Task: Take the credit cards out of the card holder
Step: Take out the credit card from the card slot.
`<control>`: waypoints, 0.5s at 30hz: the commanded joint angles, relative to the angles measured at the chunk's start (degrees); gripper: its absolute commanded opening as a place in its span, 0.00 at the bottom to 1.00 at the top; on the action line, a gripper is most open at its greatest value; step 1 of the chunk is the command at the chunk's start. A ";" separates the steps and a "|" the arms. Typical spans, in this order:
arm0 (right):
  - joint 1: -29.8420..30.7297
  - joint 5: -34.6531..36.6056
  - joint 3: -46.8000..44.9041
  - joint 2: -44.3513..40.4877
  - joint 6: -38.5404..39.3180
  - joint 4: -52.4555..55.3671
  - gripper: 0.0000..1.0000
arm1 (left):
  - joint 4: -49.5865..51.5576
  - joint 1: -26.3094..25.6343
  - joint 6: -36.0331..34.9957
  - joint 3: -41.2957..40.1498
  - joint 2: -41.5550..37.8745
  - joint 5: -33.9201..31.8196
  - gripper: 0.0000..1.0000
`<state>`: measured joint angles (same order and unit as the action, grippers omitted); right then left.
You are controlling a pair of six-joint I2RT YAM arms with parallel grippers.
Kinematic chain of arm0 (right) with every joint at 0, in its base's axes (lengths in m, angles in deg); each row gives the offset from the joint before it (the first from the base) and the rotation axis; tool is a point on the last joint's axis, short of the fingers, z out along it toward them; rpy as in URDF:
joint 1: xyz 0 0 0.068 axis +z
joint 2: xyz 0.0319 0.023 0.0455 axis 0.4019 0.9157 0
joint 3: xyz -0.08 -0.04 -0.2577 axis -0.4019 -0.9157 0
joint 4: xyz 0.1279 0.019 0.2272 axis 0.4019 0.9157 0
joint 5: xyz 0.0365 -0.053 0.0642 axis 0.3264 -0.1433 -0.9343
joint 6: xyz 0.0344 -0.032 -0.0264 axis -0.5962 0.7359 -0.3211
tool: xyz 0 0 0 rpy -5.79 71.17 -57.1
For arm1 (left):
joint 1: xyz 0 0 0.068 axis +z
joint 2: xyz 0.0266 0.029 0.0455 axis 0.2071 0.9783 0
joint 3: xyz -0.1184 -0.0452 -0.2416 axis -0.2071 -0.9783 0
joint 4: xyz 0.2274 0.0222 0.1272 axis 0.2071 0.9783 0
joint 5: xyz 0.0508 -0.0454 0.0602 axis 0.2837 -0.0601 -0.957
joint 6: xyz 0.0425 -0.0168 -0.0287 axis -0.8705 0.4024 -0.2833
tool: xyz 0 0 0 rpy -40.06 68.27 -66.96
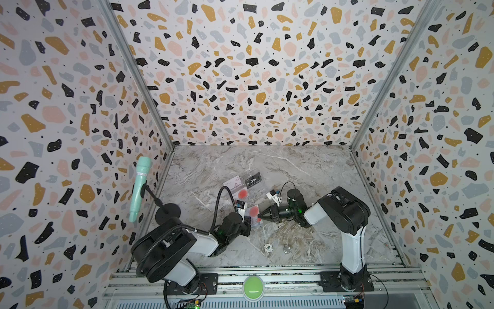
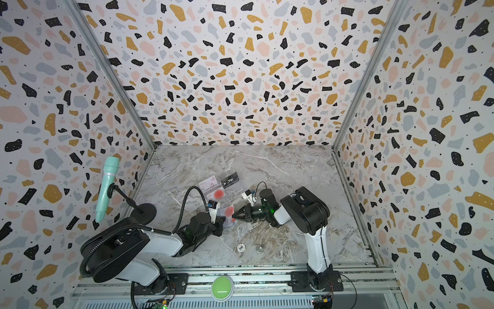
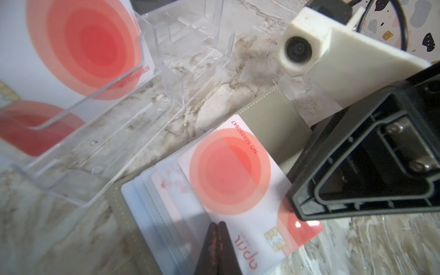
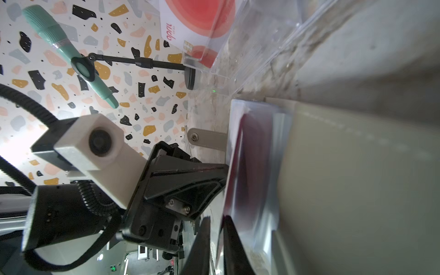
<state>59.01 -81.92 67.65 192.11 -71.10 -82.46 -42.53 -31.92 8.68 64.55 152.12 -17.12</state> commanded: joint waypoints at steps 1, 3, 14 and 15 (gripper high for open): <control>0.10 1.69 2.69 -5.03 8.38 9.94 0.13 | 3.94 0.11 0.24 -0.97 1.69 0.50 0.02; -0.06 2.50 3.08 -6.02 10.00 12.79 0.10 | 3.77 0.19 0.23 -1.05 1.77 0.51 0.02; -2.08 3.00 1.41 -7.98 10.70 14.10 0.06 | 3.52 0.13 0.58 -1.67 1.38 0.10 0.02; -2.32 2.99 1.13 -8.31 11.24 14.53 0.07 | 3.72 0.13 0.60 -1.58 1.29 0.05 0.02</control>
<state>57.37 -78.88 69.11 187.22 -62.20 -68.76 -43.14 -31.92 8.79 64.52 152.51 -17.16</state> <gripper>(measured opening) 0.066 0.046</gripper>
